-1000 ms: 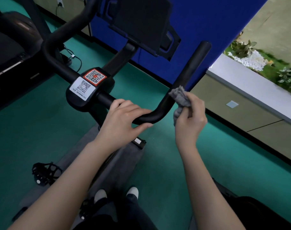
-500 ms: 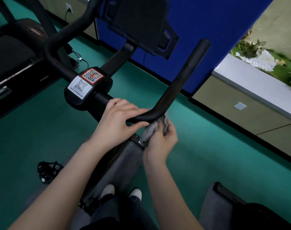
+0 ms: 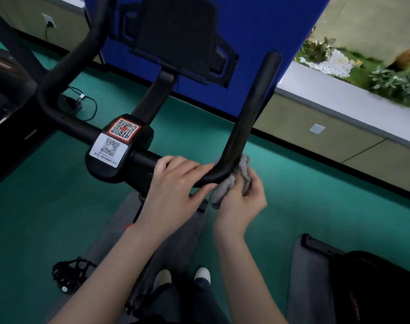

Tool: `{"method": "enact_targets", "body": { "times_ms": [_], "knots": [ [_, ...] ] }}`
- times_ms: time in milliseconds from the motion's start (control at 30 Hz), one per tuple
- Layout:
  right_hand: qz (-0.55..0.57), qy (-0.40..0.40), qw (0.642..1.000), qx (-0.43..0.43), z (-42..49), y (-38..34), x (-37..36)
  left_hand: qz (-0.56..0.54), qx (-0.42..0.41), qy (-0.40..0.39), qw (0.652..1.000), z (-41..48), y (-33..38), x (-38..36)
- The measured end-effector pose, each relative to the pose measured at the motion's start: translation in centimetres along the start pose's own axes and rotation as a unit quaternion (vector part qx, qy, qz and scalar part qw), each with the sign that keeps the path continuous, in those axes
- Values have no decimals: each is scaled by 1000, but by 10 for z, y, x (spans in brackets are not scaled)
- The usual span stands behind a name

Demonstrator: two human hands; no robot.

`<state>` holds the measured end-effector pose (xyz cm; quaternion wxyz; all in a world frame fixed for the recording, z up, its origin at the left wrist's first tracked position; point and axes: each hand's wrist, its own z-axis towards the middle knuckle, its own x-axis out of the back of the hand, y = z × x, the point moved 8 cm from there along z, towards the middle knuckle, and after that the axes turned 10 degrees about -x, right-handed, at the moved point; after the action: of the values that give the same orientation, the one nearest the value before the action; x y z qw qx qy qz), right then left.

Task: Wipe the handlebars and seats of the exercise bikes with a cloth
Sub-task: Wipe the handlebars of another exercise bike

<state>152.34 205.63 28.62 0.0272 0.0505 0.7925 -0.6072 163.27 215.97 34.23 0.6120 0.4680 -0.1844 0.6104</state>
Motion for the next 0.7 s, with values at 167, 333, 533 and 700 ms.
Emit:
{"method": "enact_targets", "body": {
  "times_ms": [167, 333, 533, 700],
  "knots": [
    [-68, 30, 993, 93, -22, -11, 9, 13, -15, -15, 1000, 4, 1, 0],
    [-114, 20, 984, 136, 14, -41, -14, 3, -20, -22, 1000, 23, 2, 1],
    [-204, -10, 960, 193, 53, -75, -41, -30, 8, -51, 998, 45, 0, -9],
    [-241, -90, 909, 328, 19, -77, -32, -58, 17, -39, 997, 45, -4, -9]
  ]
}}
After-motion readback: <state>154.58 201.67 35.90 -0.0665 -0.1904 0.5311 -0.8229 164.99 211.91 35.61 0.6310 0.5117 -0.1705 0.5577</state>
